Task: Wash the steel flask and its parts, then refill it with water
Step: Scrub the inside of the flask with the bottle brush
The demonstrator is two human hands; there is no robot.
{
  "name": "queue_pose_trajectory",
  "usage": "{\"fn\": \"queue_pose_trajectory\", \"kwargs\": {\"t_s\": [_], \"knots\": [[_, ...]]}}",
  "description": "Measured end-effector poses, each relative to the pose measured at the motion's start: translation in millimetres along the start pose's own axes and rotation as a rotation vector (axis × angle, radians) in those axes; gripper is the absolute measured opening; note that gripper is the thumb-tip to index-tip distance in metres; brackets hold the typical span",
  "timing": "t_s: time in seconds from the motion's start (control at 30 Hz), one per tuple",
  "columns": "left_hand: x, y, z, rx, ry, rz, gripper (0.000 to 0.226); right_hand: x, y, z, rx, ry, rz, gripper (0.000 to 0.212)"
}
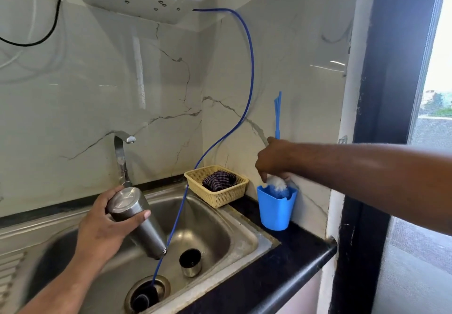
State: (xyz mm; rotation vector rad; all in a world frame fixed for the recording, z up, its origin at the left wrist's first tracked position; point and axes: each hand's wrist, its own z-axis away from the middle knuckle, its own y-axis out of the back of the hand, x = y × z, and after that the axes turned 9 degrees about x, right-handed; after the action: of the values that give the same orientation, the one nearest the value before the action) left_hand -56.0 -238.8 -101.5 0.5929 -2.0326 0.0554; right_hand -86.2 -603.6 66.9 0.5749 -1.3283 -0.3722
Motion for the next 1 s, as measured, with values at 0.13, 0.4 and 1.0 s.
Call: {"fn": "queue_pose_trajectory", "kwargs": {"t_s": [0.13, 0.4, 1.0], "knots": [[2.7, -0.7, 3.5, -0.011, -0.007, -0.032, 0.089, -3.6, -1.7, 0.1, -0.013, 0.021, 0.051, 0.067], [2.5, 0.3, 6.6, -0.02, -0.004, -0.094, 0.088, 33.0, 24.8, 11.9, -0.004, -0.058, 0.04, 0.073], [-12.6, 11.5, -7.1, 0.1, 0.078, 0.054, 0.085, -18.9, 135.5, -44.7, 0.617, -0.08, -0.725, 0.066]]}}
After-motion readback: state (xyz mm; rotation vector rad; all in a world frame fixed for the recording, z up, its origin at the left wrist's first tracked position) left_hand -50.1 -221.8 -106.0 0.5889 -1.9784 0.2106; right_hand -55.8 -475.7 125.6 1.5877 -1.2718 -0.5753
